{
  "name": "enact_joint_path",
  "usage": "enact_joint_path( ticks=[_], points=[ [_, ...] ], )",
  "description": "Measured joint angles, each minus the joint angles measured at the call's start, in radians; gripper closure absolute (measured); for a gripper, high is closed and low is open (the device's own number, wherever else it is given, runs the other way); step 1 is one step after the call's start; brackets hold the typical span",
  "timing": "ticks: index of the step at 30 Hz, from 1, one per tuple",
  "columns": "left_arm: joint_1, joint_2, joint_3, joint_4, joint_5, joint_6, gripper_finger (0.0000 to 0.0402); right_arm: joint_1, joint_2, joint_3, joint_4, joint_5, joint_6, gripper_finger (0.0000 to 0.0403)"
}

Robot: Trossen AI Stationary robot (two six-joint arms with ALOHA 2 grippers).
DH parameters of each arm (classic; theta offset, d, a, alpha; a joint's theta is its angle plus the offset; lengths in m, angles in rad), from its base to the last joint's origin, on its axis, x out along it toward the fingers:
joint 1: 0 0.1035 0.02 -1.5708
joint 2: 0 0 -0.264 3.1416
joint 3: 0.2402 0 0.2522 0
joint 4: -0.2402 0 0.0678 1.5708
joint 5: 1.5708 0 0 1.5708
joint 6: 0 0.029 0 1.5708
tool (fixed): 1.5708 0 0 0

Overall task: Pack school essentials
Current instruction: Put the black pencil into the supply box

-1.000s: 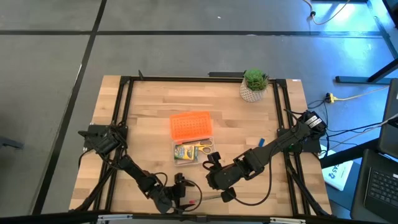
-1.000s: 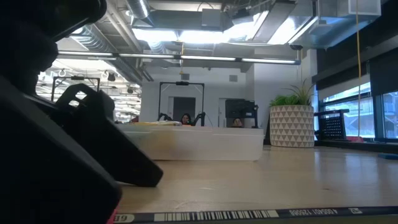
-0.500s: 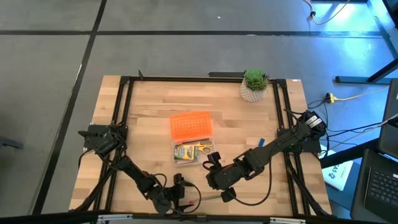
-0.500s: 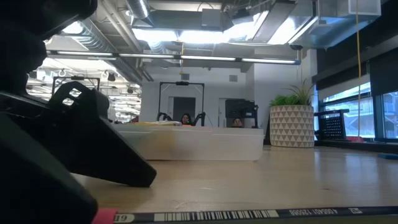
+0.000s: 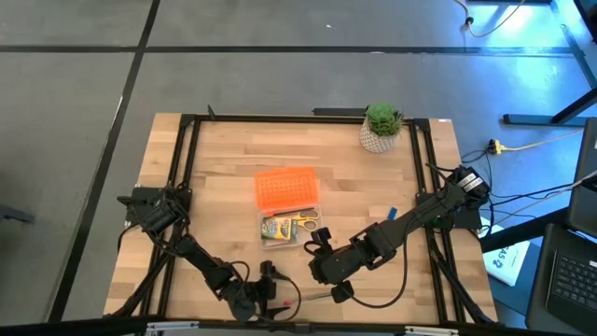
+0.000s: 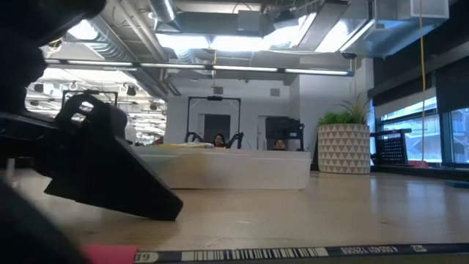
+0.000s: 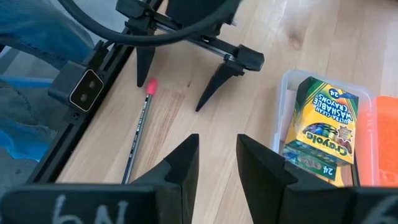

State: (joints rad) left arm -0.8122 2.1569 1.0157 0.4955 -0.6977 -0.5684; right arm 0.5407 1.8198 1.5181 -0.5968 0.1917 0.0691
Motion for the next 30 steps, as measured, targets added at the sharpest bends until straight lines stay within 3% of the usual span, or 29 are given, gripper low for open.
enact_joint_path(
  ticks=[10,30],
  points=[
    [-0.002,0.001,0.000,0.005,-0.012,0.223,0.0007,0.000,0.000,0.000,0.000,0.000,0.000,0.0293],
    [0.000,-0.001,0.000,0.000,0.007,0.209,0.0007,0.000,0.000,0.000,0.000,-0.001,0.001,0.0293]
  ],
)
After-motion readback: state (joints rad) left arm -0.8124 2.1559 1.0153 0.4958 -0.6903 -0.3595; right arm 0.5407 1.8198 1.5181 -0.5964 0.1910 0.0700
